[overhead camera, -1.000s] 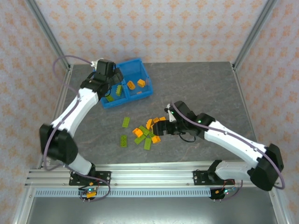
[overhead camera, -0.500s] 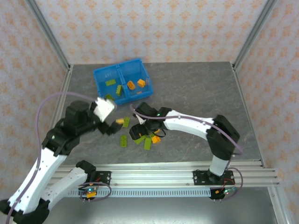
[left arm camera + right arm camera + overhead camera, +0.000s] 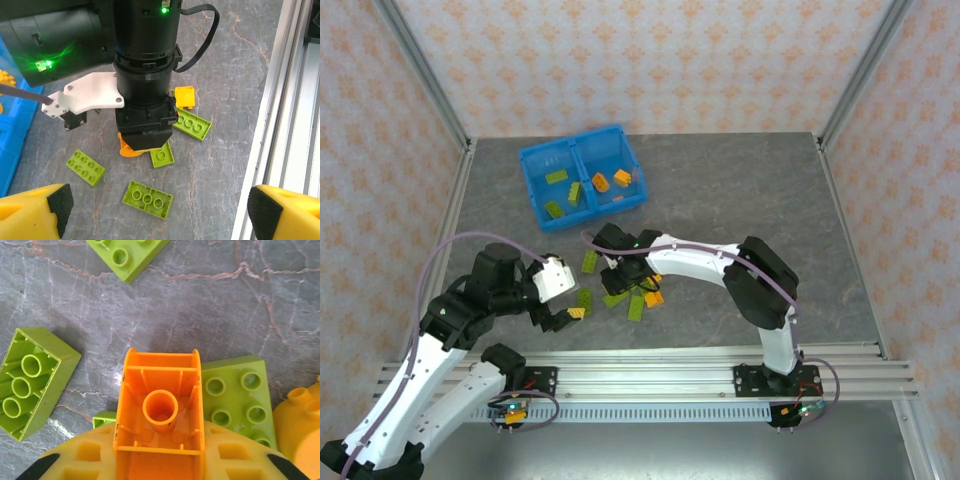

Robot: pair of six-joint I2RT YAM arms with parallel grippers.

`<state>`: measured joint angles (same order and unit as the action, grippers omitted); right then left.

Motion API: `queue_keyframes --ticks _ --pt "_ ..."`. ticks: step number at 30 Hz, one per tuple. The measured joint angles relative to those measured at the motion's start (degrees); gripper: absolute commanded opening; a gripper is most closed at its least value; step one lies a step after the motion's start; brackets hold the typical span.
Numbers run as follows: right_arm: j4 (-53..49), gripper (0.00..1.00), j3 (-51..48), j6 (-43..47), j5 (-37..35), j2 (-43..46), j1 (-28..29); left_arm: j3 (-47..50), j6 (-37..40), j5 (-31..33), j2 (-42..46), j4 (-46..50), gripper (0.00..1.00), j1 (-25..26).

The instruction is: Sort the legos into containers by color

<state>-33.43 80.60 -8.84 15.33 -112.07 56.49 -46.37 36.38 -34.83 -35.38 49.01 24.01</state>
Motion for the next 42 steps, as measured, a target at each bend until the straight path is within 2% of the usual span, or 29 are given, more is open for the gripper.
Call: queue_keyframes --ticks 5,12,15,19,26,32,38,42 --pt "-0.17 0.25 -0.02 -0.09 -1.29 2.69 0.0 -0.09 0.15 -4.02 0.5 -3.5 0.94 0.0" --pt "2.58 0.23 0.04 -0.09 -3.45 14.14 -1.44 -3.76 1.07 -9.92 -4.63 -8.44 0.94 0.04" --pt "4.81 0.23 1.2 -0.04 -5.75 16.24 -3.82 -3.76 1.05 -9.14 -6.19 -13.42 0.98 0.31" --pt "8.48 0.23 4.7 0.11 -8.68 14.84 -7.98 0.2 -1.09 -2.58 -5.99 -23.26 1.0 0.39" --pt "12.33 0.23 20.33 0.5 -11.76 0.13 -13.53 3.56 -6.62 16.35 -4.92 -27.02 1.0 0.39" --pt "9.97 0.23 36.76 2.08 -15.08 -16.92 -14.84 5.18 -6.95 28.44 -3.72 -26.71 0.99 0.39" --pt "3.39 0.26 52.57 3.58 -16.68 -31.41 -15.28 5.42 -6.75 33.24 -4.0 -26.36 0.99 0.39" --pt "0.2 0.34 55.91 3.41 -16.39 -35.06 -15.3 5.73 -6.71 34.01 -4.0 -26.32 1.0 0.39"
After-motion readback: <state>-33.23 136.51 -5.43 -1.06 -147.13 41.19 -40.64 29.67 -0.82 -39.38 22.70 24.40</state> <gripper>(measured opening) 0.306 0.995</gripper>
